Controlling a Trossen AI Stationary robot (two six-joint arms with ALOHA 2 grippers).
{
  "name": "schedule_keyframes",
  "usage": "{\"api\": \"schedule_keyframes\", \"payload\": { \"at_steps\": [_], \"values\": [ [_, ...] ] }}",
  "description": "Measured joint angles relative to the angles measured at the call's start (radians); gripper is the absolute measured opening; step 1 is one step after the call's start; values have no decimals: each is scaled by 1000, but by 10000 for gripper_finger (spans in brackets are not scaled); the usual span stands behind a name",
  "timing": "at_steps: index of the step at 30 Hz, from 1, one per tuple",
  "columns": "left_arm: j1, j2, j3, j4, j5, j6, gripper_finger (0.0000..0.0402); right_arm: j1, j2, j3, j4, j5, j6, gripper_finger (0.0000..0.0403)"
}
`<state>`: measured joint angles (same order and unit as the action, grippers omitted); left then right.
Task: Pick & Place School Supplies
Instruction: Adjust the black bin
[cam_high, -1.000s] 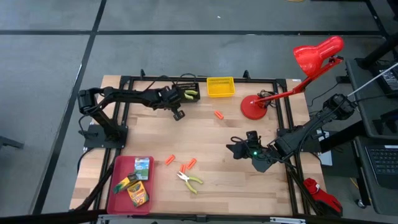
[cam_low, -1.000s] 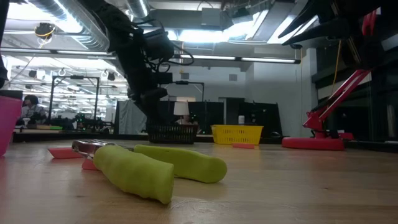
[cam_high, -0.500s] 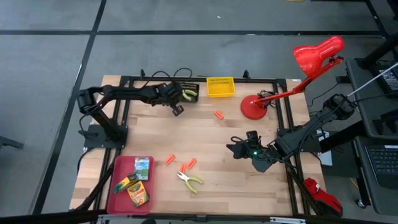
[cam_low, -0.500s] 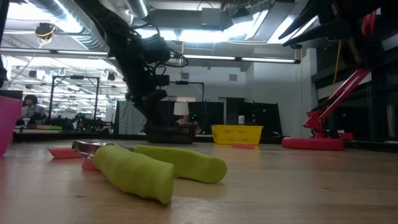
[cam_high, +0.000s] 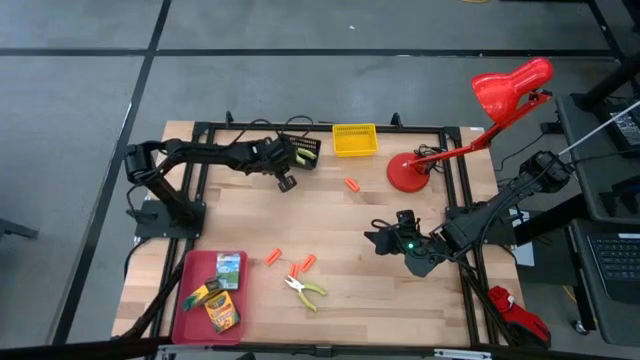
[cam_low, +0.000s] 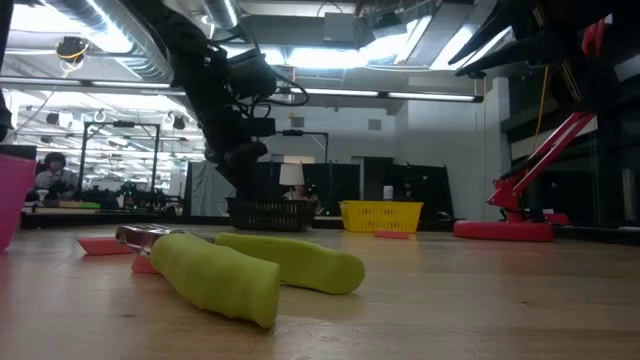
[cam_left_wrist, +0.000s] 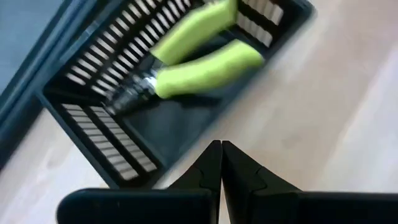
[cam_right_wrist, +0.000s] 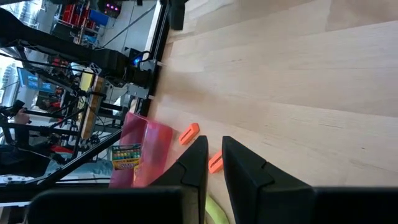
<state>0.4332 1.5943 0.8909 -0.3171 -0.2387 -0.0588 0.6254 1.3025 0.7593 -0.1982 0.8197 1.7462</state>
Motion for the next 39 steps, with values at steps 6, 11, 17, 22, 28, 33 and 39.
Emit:
{"api": "schedule_keyframes", "payload": {
  "at_steps": [6,11,17,22,28,33,39],
  "values": [
    [39,42,0,67,48,-5,2,0,0,0,0,-6,5,52],
    [41,67,0,96,55,-8,2,0,0,0,0,-16,11,52],
    [41,71,0,175,55,-25,2,0,0,0,0,-19,12,52],
    [68,84,21,218,54,-25,2,0,0,0,-13,-20,23,52],
    [96,132,77,219,74,-24,2,0,0,0,-20,-23,26,53],
    [99,187,139,225,103,-10,2,0,0,0,-20,-22,27,53],
    [99,215,187,217,103,-15,2,0,0,0,-19,-19,27,52]
  ]
}}
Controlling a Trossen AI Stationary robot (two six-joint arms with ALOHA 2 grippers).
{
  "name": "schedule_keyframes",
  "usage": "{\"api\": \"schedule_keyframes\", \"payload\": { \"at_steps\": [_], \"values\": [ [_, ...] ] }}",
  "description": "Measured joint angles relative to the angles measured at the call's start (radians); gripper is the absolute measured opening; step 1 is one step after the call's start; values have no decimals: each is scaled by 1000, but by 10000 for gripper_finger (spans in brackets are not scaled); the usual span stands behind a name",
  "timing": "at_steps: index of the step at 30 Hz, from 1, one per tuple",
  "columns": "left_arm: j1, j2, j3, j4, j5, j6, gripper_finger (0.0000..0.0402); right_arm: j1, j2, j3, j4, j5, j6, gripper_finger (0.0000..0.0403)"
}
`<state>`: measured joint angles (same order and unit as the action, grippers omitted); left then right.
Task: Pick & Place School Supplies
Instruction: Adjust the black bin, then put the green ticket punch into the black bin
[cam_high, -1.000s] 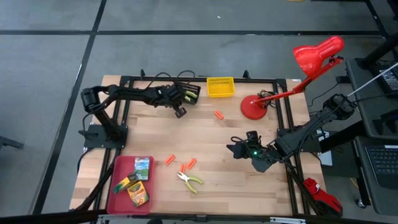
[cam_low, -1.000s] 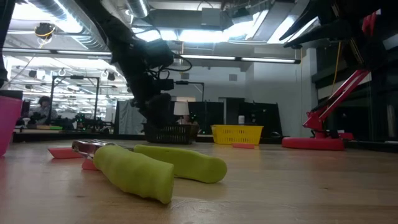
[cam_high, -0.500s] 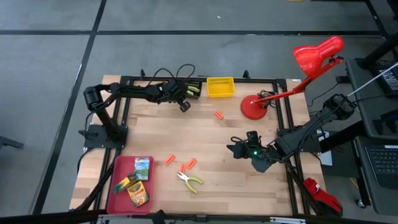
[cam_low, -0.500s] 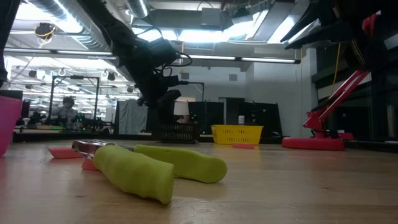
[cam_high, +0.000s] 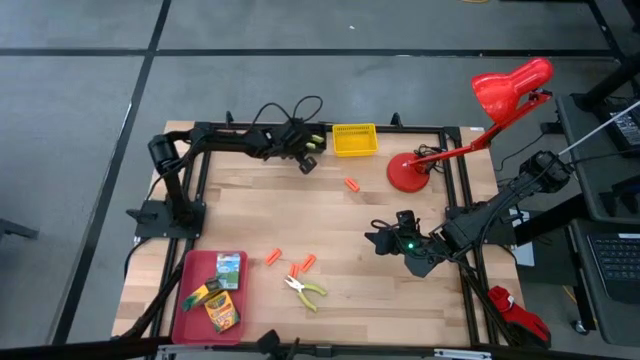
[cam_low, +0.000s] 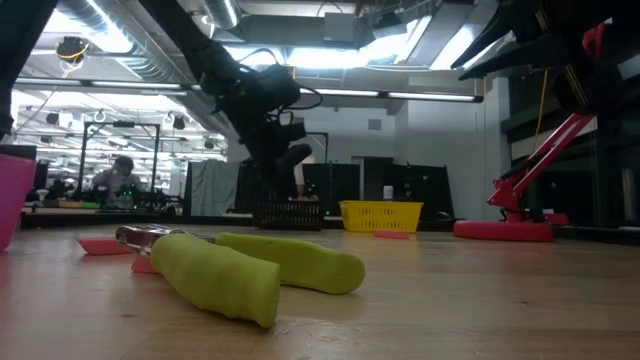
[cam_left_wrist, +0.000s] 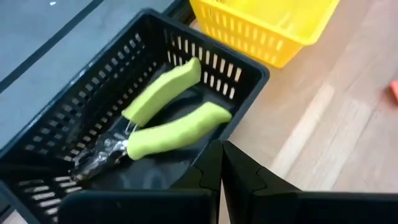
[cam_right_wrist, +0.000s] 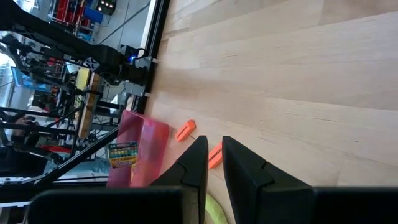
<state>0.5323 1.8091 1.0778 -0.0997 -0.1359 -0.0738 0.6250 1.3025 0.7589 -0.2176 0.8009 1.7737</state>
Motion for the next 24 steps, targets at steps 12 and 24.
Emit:
{"api": "schedule_keyframes", "payload": {
  "at_steps": [12,24],
  "values": [
    [-151,-213,-16,-370,221,51,2,21,0,0,0,3,-1,52],
    [-681,-526,-165,-568,600,59,8,86,0,0,11,-1,-8,52]
  ]
}}
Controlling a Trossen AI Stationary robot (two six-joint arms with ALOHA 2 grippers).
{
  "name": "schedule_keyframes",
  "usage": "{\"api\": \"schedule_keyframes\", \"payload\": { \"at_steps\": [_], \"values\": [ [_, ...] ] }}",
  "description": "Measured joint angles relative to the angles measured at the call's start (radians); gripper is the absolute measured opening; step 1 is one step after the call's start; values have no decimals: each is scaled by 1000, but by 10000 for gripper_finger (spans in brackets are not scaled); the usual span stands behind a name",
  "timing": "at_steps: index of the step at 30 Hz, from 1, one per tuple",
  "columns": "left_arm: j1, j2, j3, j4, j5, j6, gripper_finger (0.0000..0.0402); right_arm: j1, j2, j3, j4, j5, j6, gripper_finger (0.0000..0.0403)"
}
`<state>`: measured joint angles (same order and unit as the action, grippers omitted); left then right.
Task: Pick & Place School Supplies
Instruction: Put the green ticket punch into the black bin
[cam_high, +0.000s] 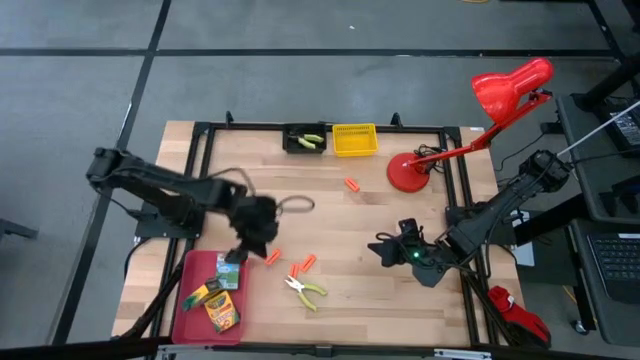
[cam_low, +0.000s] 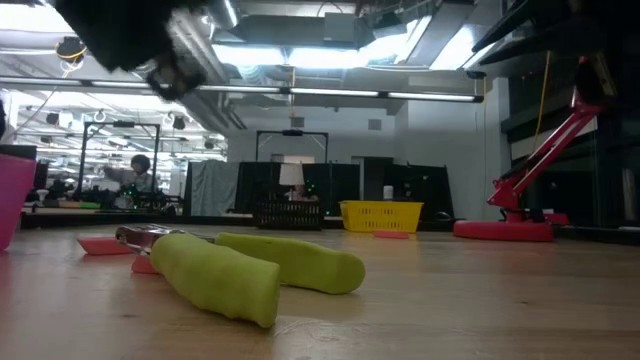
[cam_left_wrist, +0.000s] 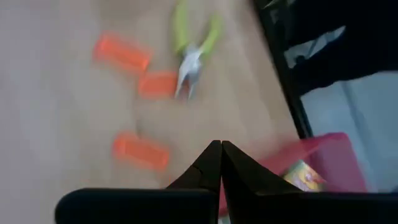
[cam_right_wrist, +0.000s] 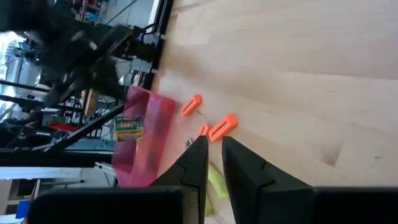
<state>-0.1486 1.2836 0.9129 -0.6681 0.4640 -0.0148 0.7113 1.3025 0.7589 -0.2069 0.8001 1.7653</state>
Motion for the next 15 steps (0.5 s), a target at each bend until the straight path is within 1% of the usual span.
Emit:
{"api": "schedule_keyframes", "payload": {
  "at_steps": [1,4,6,8,10,12,15],
  "values": [
    [-46,-2,-6,53,-40,8,12,0,0,0,1,-3,0,52],
    [-153,30,-7,165,-211,28,37,2,0,0,9,-29,-12,52],
    [-180,87,-7,205,-320,47,59,7,0,0,16,-30,-12,52],
    [-180,159,-9,243,-392,51,82,8,0,0,24,-31,-12,52],
    [-172,224,-8,296,-416,35,104,8,0,0,34,-37,-15,52],
    [-167,277,-8,328,-415,2,124,12,0,0,45,-54,-15,52],
    [-172,319,-8,346,-358,-48,150,24,0,0,62,-82,-14,52]
  ]
}}
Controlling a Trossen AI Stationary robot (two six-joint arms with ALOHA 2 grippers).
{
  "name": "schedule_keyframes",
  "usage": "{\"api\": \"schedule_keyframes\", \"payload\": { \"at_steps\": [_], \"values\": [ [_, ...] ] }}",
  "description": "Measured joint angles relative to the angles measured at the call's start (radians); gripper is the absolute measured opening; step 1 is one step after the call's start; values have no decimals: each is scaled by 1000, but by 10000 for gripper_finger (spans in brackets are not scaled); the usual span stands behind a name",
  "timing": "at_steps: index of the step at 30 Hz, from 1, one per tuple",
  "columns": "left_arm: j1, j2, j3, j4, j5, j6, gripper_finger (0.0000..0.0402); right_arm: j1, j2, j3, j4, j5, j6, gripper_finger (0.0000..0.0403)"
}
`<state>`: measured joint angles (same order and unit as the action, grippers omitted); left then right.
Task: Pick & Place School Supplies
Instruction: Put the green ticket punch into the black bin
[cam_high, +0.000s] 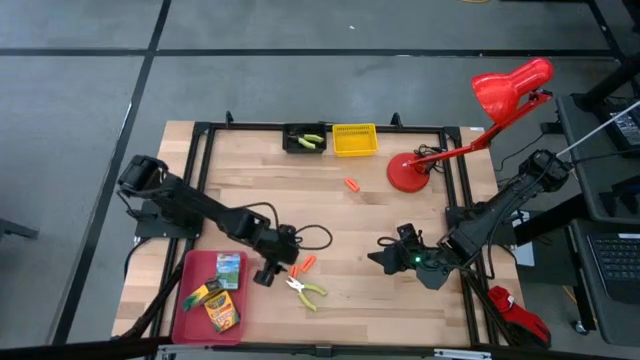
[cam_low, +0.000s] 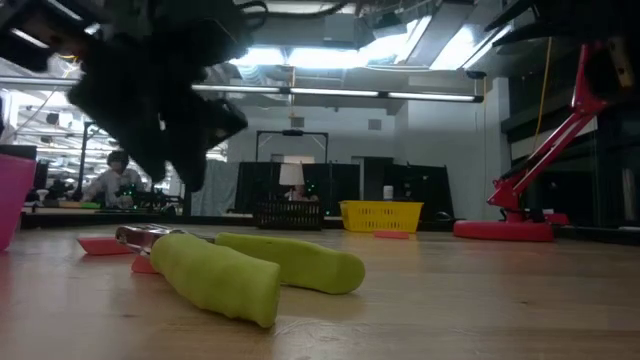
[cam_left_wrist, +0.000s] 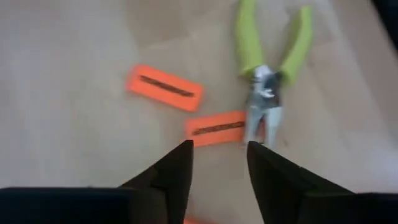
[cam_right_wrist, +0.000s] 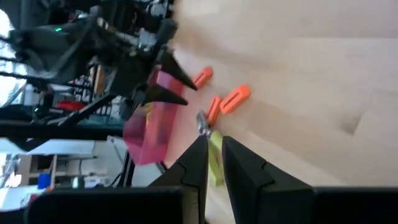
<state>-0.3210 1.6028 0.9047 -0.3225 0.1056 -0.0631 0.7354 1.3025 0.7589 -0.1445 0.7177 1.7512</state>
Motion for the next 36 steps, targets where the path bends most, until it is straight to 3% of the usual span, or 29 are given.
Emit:
{"api": "schedule_keyframes", "payload": {
  "at_steps": [4,10,25,36],
  "values": [
    [-47,6,0,43,34,-14,171,16,0,0,-5,16,22,52],
    [-105,6,2,111,-20,6,178,18,0,0,-18,23,22,52],
    [-102,128,2,216,-51,24,178,21,3,0,-29,22,49,52],
    [-102,183,2,266,-58,11,178,21,3,0,-29,-34,48,52]
  ]
}}
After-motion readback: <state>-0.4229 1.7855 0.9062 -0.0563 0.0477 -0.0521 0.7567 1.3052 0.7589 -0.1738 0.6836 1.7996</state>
